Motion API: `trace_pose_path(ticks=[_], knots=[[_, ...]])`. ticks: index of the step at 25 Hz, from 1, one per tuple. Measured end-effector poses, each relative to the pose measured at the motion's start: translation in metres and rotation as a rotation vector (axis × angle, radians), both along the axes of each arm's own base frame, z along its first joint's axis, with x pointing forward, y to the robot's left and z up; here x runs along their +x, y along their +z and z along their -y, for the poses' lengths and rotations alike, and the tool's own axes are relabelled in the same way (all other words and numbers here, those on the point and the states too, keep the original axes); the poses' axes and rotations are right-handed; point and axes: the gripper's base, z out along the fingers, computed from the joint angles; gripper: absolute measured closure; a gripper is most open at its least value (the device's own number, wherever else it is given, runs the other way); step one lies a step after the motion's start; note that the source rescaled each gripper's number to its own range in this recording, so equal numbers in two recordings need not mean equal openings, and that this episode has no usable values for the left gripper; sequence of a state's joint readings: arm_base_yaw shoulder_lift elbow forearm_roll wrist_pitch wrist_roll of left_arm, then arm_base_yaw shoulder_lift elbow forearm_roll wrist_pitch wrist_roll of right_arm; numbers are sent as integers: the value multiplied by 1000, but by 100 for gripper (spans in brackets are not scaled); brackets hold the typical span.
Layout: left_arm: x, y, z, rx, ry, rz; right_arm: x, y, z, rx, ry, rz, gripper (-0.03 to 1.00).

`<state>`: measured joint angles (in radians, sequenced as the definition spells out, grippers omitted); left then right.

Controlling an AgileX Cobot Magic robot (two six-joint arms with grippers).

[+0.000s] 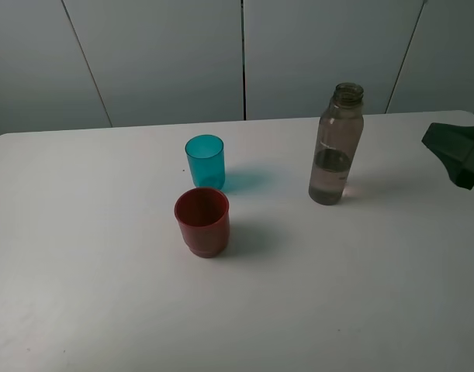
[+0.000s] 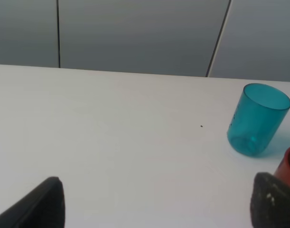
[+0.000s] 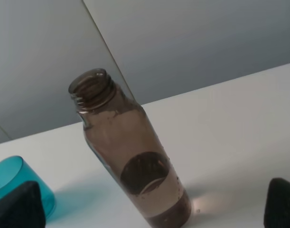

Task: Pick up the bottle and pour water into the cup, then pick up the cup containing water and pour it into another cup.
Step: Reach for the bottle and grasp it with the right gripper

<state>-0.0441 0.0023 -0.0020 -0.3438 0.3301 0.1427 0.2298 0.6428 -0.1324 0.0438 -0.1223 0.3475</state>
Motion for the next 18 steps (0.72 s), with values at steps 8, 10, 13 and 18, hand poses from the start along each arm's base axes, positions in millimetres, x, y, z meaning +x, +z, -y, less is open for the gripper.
trace_pose_path(ticks=[8, 10, 13, 18], knots=[[0, 0, 0, 0, 0, 0, 18, -3, -5, -111, 42, 71, -3], [0, 0, 0, 0, 0, 0, 25, -4, -8, -133, 66, 114, -3], [0, 0, 0, 0, 0, 0, 32, -12, -16, -133, 124, 174, -3], [0, 0, 0, 0, 0, 0, 41, -39, -25, -171, 223, 116, -3]])
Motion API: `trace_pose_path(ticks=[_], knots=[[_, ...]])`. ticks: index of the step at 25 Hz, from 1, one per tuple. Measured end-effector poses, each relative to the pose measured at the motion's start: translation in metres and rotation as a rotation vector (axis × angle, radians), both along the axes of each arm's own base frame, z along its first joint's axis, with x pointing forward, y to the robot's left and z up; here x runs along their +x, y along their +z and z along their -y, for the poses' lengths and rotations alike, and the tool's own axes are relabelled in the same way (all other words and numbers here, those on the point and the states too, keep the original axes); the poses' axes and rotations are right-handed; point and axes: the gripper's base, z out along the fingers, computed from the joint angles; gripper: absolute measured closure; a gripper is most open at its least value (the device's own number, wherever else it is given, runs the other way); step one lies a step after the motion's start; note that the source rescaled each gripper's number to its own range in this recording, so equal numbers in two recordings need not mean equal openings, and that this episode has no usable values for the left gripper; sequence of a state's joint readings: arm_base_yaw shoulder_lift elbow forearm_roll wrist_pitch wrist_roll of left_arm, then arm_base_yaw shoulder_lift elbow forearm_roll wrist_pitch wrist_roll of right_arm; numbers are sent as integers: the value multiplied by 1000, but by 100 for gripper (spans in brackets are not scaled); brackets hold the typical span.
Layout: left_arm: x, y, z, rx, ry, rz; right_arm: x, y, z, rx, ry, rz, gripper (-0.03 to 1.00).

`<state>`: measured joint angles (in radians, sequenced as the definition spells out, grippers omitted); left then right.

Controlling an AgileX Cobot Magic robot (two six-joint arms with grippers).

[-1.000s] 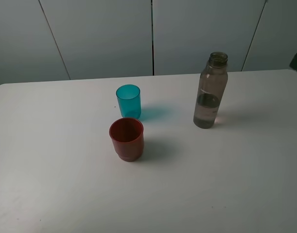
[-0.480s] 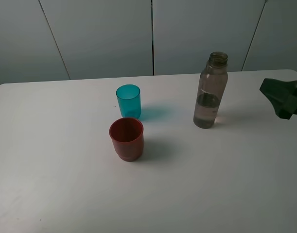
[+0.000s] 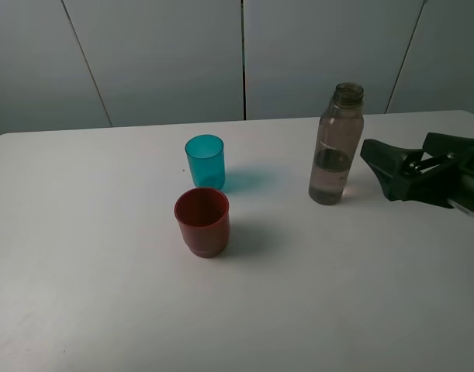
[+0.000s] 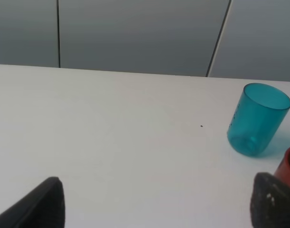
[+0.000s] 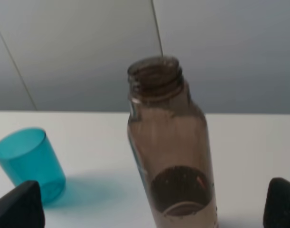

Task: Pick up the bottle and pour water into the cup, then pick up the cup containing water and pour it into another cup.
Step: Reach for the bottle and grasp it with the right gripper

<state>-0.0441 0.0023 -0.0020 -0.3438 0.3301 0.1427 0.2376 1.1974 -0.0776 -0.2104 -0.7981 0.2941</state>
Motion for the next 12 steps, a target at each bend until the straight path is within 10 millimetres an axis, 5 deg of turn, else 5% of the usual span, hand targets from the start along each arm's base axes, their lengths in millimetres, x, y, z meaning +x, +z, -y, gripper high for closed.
trace_pose_path(ticks=[12], knots=[[0, 0, 0, -4, 2, 1, 46, -38, -17, -1, 69, -22, -3]])
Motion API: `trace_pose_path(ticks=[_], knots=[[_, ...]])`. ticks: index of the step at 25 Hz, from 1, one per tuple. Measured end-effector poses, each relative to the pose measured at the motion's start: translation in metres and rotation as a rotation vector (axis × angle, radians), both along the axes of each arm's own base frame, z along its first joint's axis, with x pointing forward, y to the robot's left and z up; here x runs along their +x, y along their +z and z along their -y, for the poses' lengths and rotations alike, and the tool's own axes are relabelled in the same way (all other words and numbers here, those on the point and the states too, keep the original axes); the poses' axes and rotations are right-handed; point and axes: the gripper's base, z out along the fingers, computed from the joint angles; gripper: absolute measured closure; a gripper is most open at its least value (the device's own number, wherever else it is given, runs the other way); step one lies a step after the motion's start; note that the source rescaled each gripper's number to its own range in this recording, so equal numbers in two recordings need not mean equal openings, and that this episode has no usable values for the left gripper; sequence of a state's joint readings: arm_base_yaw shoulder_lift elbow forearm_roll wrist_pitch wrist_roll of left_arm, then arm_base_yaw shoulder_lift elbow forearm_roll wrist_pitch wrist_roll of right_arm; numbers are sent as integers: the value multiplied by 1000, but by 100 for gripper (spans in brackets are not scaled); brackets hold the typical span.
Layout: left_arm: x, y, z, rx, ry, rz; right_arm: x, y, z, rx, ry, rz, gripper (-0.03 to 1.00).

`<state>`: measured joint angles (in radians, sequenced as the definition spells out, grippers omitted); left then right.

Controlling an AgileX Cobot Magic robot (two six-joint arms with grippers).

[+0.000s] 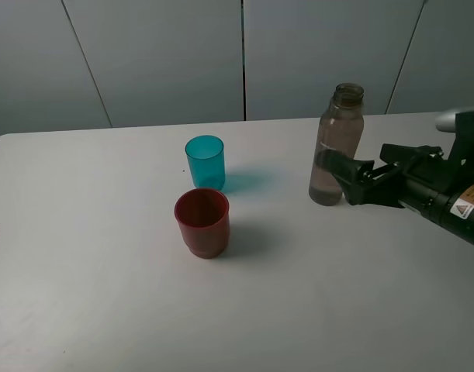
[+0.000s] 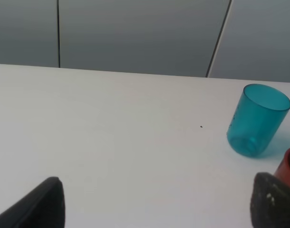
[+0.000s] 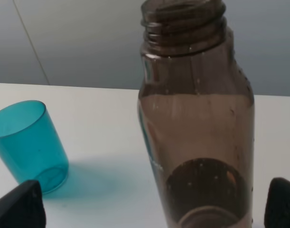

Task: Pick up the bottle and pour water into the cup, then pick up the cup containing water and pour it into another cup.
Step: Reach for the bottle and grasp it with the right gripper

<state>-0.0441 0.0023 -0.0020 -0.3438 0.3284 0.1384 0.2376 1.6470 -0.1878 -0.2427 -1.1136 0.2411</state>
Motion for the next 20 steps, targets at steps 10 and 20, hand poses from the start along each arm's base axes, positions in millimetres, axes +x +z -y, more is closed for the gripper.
trace_pose_path(ticks=[10, 20], knots=[[0, 0, 0, 2, 0, 0, 26, -22, -2, -130, -12, 49, -3], [0, 0, 0, 2, 0, 0, 50, -46, -9, -147, 8, 17, -3]])
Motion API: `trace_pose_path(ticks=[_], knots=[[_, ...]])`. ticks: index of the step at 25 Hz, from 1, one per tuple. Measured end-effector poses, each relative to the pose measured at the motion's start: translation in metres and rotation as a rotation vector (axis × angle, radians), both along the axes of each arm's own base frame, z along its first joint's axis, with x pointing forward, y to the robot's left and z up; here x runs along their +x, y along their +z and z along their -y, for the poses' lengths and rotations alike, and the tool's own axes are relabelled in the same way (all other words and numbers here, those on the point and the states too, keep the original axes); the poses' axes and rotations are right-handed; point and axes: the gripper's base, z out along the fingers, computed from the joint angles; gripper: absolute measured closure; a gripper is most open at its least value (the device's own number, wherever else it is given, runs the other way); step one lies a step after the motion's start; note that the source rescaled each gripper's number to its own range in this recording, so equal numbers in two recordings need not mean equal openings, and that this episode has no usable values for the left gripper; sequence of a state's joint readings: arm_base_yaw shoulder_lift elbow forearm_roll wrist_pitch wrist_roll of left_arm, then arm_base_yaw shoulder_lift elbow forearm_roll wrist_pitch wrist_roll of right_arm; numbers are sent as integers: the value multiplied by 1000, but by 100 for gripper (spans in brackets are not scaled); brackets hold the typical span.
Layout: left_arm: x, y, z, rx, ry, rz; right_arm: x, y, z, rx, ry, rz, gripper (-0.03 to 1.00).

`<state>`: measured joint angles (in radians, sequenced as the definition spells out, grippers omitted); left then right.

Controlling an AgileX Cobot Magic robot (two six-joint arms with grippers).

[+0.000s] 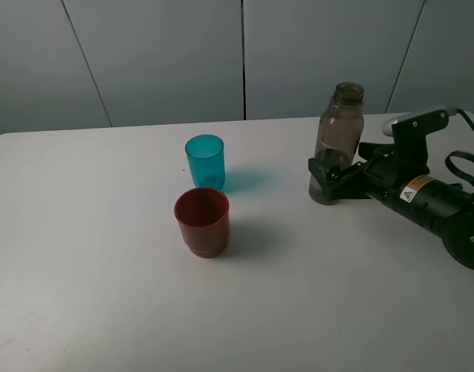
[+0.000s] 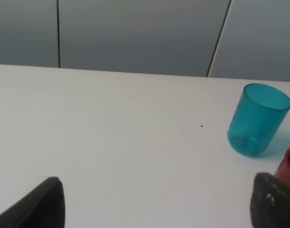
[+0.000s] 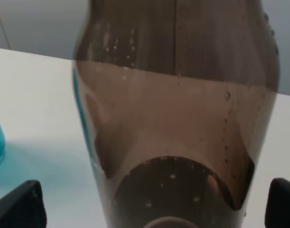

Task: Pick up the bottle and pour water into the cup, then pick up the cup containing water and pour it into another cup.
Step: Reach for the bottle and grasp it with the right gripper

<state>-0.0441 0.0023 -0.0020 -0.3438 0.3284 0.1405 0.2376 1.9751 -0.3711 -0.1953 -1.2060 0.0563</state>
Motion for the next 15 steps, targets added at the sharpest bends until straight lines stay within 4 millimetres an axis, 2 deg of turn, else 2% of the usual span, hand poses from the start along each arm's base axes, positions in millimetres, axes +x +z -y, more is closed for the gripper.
trace_pose_path(ticks=[12, 15], knots=[[0, 0, 0, 0, 0, 0, 29, 3, -7, 6, 3, 76, -3], [0, 0, 0, 0, 0, 0, 33, -2, -9, 5, 5, 71, -3]])
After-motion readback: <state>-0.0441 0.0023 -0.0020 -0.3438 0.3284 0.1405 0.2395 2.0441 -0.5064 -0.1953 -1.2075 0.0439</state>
